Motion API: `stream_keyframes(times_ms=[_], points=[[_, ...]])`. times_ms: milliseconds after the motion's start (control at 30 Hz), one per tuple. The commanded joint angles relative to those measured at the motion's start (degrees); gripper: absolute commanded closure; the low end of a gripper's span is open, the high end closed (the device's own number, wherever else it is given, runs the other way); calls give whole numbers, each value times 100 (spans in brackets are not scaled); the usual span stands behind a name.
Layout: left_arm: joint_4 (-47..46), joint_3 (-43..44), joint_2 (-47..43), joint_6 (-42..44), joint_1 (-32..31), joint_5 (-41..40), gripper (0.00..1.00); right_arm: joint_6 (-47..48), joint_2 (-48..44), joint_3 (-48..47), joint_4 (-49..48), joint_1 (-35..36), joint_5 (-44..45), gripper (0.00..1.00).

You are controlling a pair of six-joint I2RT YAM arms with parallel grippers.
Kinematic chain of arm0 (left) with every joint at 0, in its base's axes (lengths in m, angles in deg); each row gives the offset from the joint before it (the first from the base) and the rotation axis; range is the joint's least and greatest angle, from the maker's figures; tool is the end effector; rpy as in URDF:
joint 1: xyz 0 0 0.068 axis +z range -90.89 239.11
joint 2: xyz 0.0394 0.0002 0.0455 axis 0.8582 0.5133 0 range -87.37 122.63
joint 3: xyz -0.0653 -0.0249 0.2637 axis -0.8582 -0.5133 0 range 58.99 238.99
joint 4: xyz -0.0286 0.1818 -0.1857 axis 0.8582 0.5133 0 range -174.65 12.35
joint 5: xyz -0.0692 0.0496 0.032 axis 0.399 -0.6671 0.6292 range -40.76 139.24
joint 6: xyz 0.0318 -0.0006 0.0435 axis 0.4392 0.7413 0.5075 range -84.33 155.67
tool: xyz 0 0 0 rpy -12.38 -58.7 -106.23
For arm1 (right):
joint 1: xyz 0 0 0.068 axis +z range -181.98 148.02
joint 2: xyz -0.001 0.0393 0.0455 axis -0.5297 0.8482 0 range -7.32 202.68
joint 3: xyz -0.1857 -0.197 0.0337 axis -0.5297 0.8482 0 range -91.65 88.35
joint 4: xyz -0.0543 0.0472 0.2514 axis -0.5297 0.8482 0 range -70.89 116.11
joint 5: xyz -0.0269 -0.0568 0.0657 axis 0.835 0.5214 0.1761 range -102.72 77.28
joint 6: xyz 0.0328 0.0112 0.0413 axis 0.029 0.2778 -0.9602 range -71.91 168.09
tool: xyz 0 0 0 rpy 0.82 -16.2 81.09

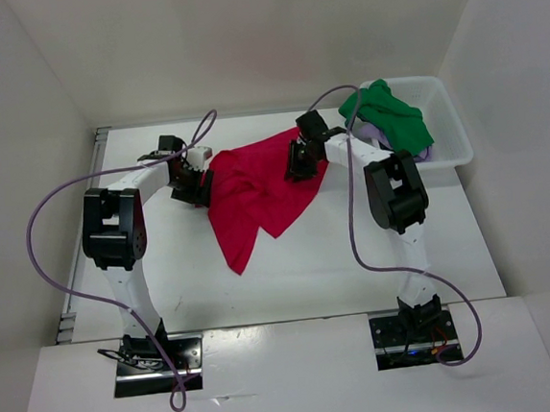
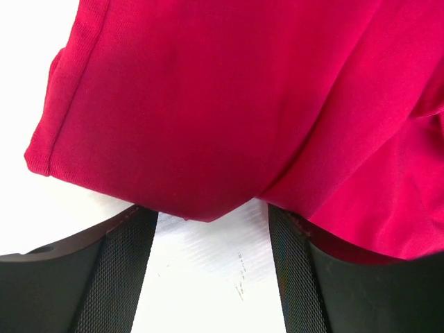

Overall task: Fold and stack the t-shirts
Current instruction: Flatten out the tshirt

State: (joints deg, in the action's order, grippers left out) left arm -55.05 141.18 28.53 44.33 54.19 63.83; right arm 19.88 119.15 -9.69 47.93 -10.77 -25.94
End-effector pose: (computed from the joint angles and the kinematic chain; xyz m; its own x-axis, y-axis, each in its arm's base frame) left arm 0.4189 -0.0451 0.1681 -0.8505 0.2196 -0.4780 0.3277 0.9320 -0.1550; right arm 0.4443 0.1812 0.1705 -0.9119 0.1396 -0.3859 -0.0415 0.9042 0.4252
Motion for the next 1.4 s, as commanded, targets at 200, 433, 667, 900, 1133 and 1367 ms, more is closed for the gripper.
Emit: stream_keyframes(times_ms=[200, 433, 667, 900, 1133, 1367], points=[[54, -107, 232, -93, -8, 141, 27, -150, 308, -330, -263, 6, 46, 61], [54, -107, 179, -93, -8, 141, 27, -211, 211, -330, -52, 6, 670, 45], [54, -107, 179, -93, -8, 141, 27, -379, 439, -567, -227, 6, 460, 43], [54, -107, 179, -93, -8, 141, 27, -431, 439, -620, -280, 6, 407, 82], [54, -107, 127, -93, -8, 141, 25, -247, 54, -681, 52, 6, 653, 100], [159, 77, -31, -146, 53, 193, 25, 61, -1176, -532, 344, -178, 1013, 100]])
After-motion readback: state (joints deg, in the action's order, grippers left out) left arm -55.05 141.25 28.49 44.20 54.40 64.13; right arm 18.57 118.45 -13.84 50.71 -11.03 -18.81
